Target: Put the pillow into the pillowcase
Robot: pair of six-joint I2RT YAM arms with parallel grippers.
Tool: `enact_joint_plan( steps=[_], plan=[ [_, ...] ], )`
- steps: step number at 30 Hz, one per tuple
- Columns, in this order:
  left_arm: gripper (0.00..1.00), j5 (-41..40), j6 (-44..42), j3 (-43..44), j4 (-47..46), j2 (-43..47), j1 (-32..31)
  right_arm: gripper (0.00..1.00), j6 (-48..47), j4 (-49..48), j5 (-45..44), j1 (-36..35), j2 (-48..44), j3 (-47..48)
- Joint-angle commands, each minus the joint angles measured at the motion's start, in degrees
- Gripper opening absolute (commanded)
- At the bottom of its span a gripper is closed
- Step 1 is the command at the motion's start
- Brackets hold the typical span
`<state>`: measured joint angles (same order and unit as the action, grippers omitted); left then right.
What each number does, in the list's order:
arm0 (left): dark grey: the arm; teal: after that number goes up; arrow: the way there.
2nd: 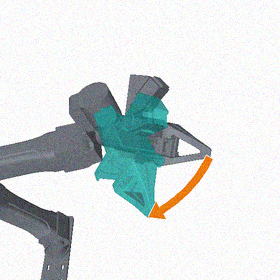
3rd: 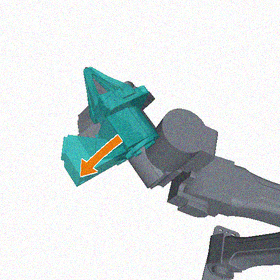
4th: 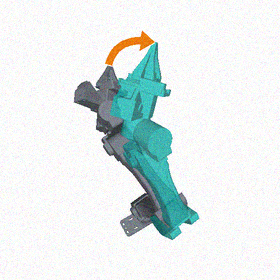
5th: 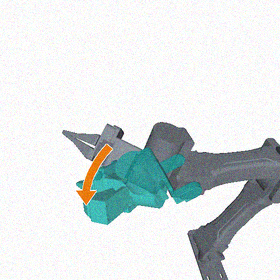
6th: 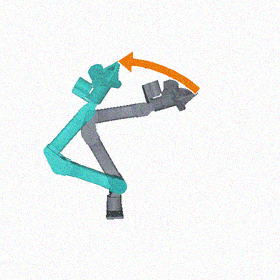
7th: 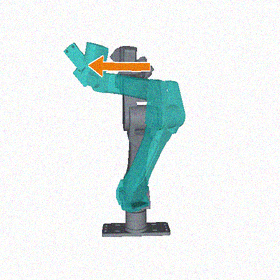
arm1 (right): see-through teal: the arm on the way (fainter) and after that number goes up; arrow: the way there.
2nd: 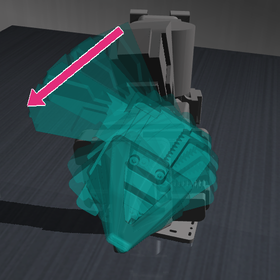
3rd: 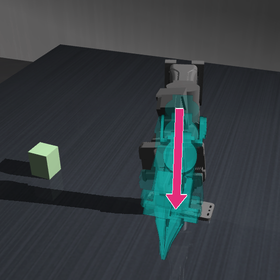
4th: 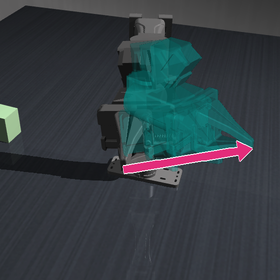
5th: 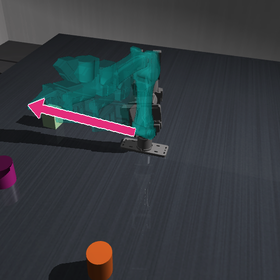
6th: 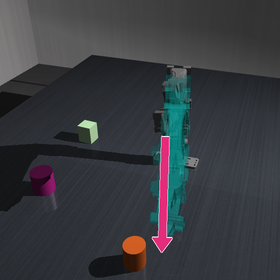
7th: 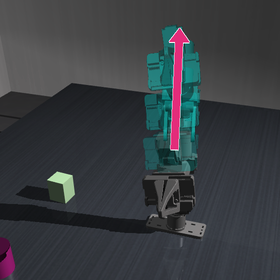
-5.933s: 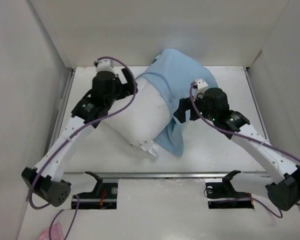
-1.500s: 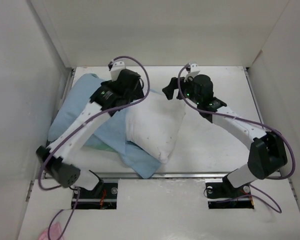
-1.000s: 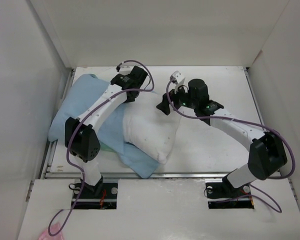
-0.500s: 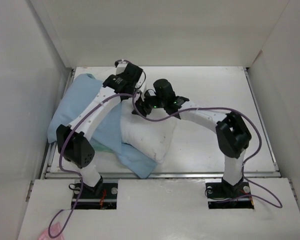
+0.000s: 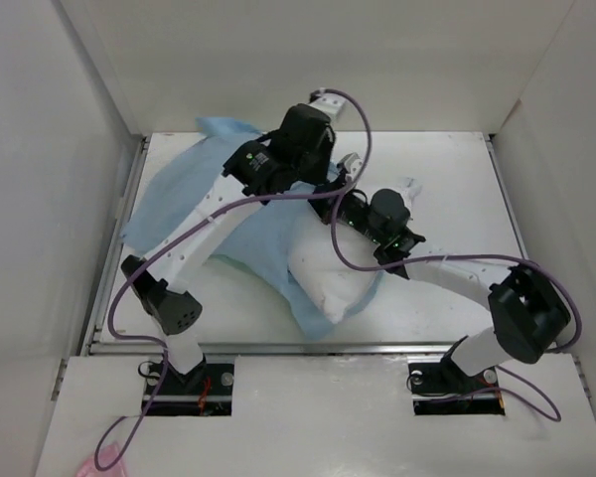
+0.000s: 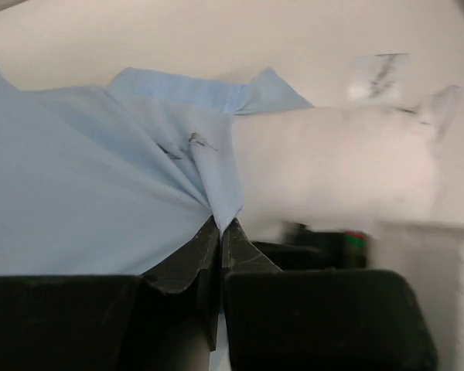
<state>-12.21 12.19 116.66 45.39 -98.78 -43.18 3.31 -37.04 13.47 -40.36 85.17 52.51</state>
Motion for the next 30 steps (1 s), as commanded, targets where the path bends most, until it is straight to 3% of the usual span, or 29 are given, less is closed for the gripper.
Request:
enact_joint_plan(
  steps=[1, 7, 10, 12, 15, 17, 18, 21, 22, 23, 24, 25, 27, 28, 30],
  plan=[
    [0.00, 16.1, -0.8, 9.0, -4.8, -1.6, -7.8, 0.00, 6.9, -26.0, -13.3, -0.2, 0.6, -1.9],
    [0.00, 22.0, 2.9, 9.0, -3.1, -1.6, -16.7, 0.00, 10.3, -47.2, -31.5, 0.3, 9.4, -3.4],
    [0.00, 22.0, 5.0, 4.4, -3.1, 1.7, -18.8, 0.00, 12.7, -49.0, -45.5, 0.3, 16.0, -0.5],
    [0.00, 21.4, 7.9, -3.6, -5.2, 6.2, -19.3, 0.00, 13.4, -53.8, -51.0, 0.9, 20.1, 0.0],
    [0.00, 16.9, 10.0, -13.2, -5.8, 9.8, -18.7, 0.00, 13.9, -57.5, -47.6, 2.1, 21.9, -1.8],
    [0.00, 16.3, 11.4, -16.0, -7.9, 11.6, -16.2, 0.10, 13.9, -53.6, -42.5, 2.1, 19.7, -2.9],
    [0.00, 15.4, 11.4, -18.3, -9.0, 12.1, -15.5, 0.35, 13.9, -48.4, -41.1, 2.1, 17.5, -3.8],
    [0.00, 11.3, 11.4, -18.3, -9.7, 11.4, -12.3, 0.79, 14.5, -41.8, -33.4, 2.1, 13.0, -7.8],
    [0.16, 7.8, 11.4, -16.3, -9.7, 11.4, -11.2, 0.93, 14.5, -34.8, -31.1, 2.1, 8.9, -8.6],
    [0.61, 6.2, 11.4, -15.3, -9.7, 10.7, -10.3, 0.96, 14.5, -29.6, -29.6, 2.1, 6.4, -8.7],
    [0.87, 4.8, 11.4, -14.5, -9.7, 10.7, -8.7, 0.97, 15.1, -23.7, -25.9, 2.1, 4.1, -8.7],
    [1.00, 2.9, 10.8, -14.0, -10.5, 10.7, -7.7, 1.00, 15.1, -9.9, -24.4, 2.1, -0.1, -7.3],
    [1.00, 0.4, 10.8, -14.0, -11.1, 12.6, -5.3, 1.00, 14.0, 5.2, -20.5, 2.1, -3.2, -4.2],
    [1.00, -0.4, 10.8, -14.5, -11.1, 13.3, -4.2, 1.00, 13.5, 17.6, -19.8, 2.1, -4.4, -1.4],
    [1.00, -1.7, 11.5, -17.7, -11.1, 16.1, -2.2, 1.00, 11.9, 26.5, -18.8, 2.1, -7.9, -0.7]
  ],
)
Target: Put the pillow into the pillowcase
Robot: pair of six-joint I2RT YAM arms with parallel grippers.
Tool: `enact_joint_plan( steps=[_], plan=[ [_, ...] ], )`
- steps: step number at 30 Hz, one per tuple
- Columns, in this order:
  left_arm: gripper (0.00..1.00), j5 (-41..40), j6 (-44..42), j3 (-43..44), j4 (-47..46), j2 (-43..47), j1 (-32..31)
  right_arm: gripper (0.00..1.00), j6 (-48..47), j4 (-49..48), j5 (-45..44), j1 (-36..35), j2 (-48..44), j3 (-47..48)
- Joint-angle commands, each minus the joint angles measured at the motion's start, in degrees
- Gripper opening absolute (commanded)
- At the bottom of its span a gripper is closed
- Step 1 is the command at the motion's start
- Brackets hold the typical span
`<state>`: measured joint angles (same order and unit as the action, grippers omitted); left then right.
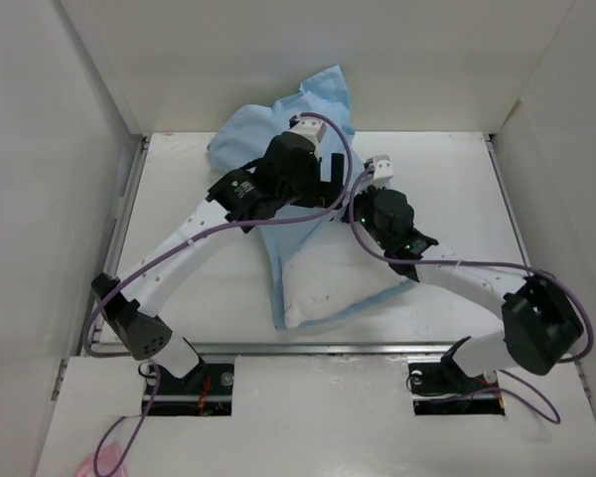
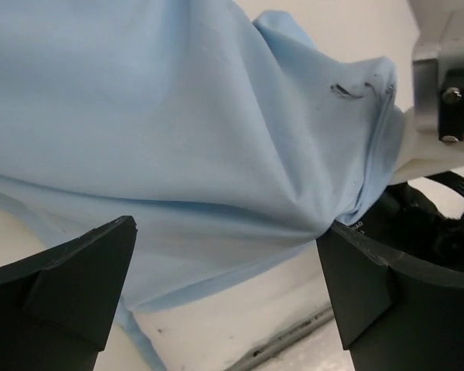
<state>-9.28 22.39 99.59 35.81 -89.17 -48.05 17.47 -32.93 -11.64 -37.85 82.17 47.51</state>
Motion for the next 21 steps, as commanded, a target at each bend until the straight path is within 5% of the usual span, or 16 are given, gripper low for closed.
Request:
enact_joint_plan(
  steps=[1, 11, 21],
  plan=[
    [1.00, -5.1, 1.3, -2.3, -1.5, 7.6, 4.5, 1.00, -3.1, 25.2, 9.0, -0.4, -6.3, 3.8],
    [1.00, -1.4, 3.4, -23.4, -6.9, 13.9, 7.3, 1.00, -9.9, 59.4, 28.1, -1.4, -21.7, 3.8],
    [1.00, 0.5, 1.0, -17.1, -10.7, 3.9, 10.1, 1.00, 3.5, 74.4, 28.7, -2.0, -27.1, 7.8]
  ],
)
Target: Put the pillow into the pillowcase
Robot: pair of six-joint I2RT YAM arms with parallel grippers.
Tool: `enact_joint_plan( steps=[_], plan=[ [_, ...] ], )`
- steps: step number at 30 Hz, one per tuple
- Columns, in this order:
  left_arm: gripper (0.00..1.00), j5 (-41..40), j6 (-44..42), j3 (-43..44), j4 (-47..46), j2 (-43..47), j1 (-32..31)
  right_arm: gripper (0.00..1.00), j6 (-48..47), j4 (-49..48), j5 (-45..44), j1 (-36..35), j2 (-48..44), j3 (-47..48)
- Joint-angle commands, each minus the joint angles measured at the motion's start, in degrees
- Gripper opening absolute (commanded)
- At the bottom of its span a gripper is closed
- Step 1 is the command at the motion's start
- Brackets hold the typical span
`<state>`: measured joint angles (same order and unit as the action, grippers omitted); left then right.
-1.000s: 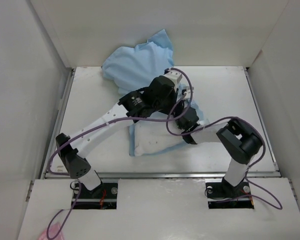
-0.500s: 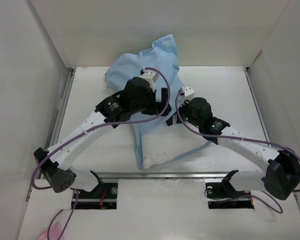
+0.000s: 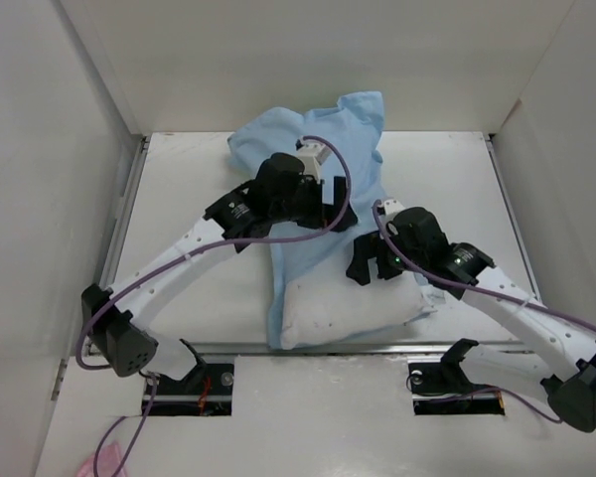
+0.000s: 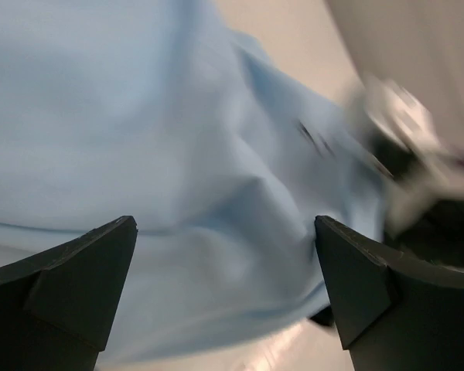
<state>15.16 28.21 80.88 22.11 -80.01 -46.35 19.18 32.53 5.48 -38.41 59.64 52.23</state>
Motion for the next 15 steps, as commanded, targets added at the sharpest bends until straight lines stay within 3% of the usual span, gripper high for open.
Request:
enact_joint_plan(
  steps=[1, 5, 7, 11, 15],
  plan=[
    [1.00, -23.9, -5.5, 2.5, 2.1, -6.2, 9.9, 1.00, 1.8, 9.0, 12.2, -1.4, -3.9, 1.3],
    [1.00, -22.1, -6.8, 7.9, 0.7, -12.3, 14.5, 1.00, 1.6, 7.0, 11.7, -1.4, -1.9, -0.5],
    [1.00, -23.4, -7.4, 14.6, 4.6, -17.0, 16.9, 1.00, -0.3, 7.0, 10.1, -1.4, -2.6, 0.0],
    [1.00, -23.4, -12.4, 23.1, 7.8, -24.2, 17.4, 1.00, -3.5, 7.0, 11.0, -1.4, -7.3, 1.4],
    [1.00, -20.8, -14.7, 24.9, 7.3, -30.1, 17.4, 1.00, -7.1, 8.3, 11.0, -1.4, -11.6, 4.1]
  ],
)
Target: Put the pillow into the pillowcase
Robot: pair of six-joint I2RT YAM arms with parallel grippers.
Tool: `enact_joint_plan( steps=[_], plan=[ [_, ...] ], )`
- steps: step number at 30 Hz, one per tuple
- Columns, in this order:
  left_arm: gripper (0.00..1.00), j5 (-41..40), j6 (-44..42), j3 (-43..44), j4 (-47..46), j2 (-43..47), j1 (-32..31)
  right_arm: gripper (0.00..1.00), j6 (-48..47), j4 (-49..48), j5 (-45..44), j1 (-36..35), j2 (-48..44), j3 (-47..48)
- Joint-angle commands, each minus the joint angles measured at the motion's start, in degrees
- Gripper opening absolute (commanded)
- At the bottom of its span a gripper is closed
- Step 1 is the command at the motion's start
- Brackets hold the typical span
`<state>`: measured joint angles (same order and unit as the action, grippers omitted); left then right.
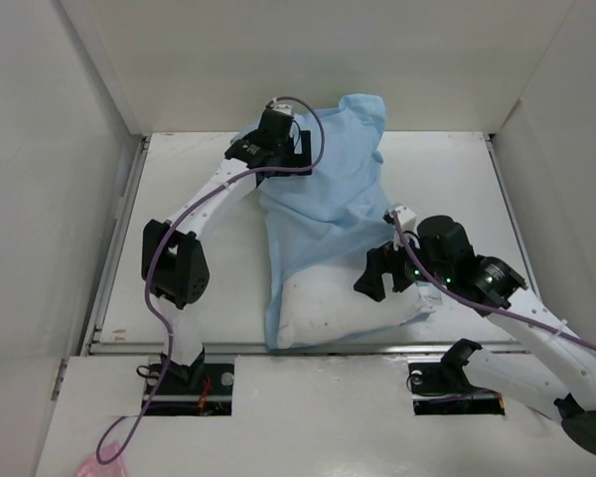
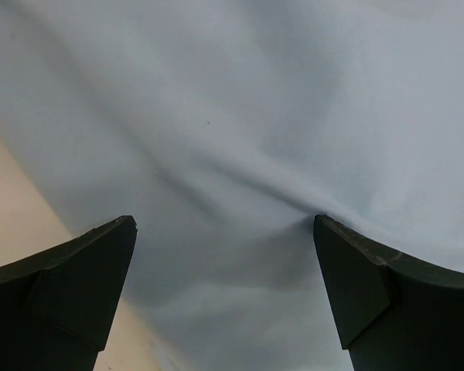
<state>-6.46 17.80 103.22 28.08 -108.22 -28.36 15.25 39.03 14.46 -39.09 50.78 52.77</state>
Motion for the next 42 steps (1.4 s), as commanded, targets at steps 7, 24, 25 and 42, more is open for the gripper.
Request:
enact_joint_plan(
  steps=[7, 24, 25, 42],
  plan=[
    [0.00, 6.6, -5.4, 8.9, 1.4, -15.4, 2.4, 1.00, -4.1, 2.1, 1.3, -0.7, -2.8, 4.8],
    [0.00, -4.6, 6.6, 3.7, -1.0, -6.8, 24.4, 1.00, 0.8, 3.9, -7.0, -0.7, 5.5, 3.3],
    [0.00, -3.9, 6.6, 2.9, -1.8, -6.0, 24.9, 1.00, 0.3, 1.8, -6.4, -0.7, 6.3, 3.3],
    [1.00, 4.0, 12.6, -30.8, -9.9, 38.4, 20.4, 1.00, -24.9, -32.0, -10.4, -5.6, 42.6, 22.4]
  ],
)
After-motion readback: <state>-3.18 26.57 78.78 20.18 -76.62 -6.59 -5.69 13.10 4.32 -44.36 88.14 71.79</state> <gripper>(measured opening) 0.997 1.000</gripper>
